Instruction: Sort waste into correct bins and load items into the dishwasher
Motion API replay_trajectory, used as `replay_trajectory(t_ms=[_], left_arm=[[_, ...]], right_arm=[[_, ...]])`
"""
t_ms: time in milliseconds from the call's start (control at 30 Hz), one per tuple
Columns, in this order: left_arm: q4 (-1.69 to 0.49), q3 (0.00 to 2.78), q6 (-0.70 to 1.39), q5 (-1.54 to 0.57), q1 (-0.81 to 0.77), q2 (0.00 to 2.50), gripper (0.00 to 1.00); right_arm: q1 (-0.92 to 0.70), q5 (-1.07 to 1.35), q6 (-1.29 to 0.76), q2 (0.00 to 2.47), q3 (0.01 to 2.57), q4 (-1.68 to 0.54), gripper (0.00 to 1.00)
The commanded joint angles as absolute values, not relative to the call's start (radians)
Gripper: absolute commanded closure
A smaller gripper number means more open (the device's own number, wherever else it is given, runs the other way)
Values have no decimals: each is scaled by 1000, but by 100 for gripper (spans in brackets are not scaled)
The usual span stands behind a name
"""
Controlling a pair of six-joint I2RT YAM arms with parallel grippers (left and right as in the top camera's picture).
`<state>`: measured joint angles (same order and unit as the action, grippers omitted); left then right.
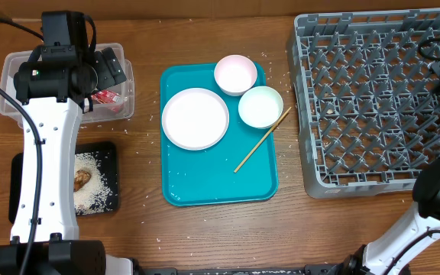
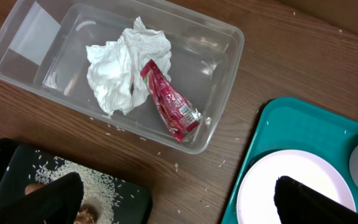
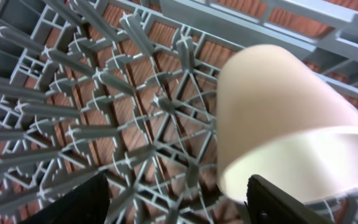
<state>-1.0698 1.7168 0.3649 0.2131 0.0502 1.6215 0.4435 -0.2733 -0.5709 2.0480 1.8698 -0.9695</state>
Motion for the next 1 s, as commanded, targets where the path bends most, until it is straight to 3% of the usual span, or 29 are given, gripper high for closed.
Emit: replay_trajectory(t_ms=[0, 233, 600, 967], left_arm=[[-1069, 1731, 374, 210, 52, 1616, 0], [-1069, 1731, 374, 210, 52, 1617, 0], [-1069, 1731, 374, 210, 52, 1616, 0], [-1069, 1731, 374, 210, 52, 1617, 0]], right_arm=[[439, -303, -577, 2092, 1868, -942, 29], [439, -386, -567, 2105, 1868, -901, 37], [440, -385, -542, 2097, 1906, -948, 96], [440, -323, -542, 1929, 1980, -1047, 96]])
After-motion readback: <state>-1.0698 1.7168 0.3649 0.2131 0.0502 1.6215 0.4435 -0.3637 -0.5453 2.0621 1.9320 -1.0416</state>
